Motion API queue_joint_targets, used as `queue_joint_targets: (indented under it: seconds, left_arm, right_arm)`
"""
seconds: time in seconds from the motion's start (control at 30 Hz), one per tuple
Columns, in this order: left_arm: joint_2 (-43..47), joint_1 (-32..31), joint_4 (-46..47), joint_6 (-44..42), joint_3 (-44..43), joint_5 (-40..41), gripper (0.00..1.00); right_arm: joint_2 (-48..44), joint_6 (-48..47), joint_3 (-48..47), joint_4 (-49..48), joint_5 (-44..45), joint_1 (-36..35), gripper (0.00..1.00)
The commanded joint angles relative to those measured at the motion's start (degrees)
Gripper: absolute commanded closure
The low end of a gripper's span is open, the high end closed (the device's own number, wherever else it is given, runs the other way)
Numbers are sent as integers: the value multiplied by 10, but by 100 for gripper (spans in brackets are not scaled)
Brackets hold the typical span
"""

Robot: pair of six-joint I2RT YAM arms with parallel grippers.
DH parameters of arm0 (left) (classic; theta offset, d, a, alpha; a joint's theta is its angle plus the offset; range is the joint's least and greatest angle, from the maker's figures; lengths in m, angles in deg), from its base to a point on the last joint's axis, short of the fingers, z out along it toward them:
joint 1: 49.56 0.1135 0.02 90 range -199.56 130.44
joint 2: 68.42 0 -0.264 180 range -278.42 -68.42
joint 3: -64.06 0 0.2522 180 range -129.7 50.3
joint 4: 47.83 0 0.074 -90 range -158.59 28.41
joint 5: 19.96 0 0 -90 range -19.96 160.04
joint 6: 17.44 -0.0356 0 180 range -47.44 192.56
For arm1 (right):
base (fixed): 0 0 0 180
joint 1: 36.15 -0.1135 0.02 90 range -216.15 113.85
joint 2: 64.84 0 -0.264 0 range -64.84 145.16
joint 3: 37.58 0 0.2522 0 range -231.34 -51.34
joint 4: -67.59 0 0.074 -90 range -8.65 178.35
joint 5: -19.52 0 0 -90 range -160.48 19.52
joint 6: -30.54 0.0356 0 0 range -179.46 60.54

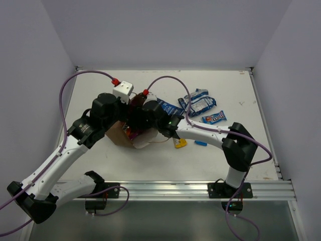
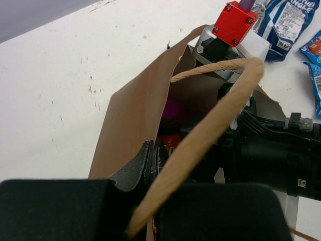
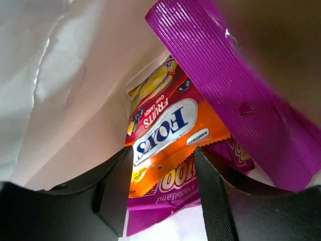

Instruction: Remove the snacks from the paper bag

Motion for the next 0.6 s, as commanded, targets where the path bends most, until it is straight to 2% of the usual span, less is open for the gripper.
queue_joint_targets:
  seconds: [0.0, 0.17, 0.27, 0.57]
  left_arm:
    - [10, -4, 27, 6, -9, 5, 100]
    - [5, -3, 25, 6, -10, 3, 100]
    - [5, -3, 24, 6, -8, 4, 100]
    - [0, -3, 27, 9, -12, -3, 100]
  right_arm:
    - [2, 34, 9, 22, 1, 1, 45]
    - [7, 48, -8, 54, 3, 1, 45]
    - [5, 48, 2, 37, 1, 1, 45]
    - [57, 68, -41, 64, 2, 1, 54]
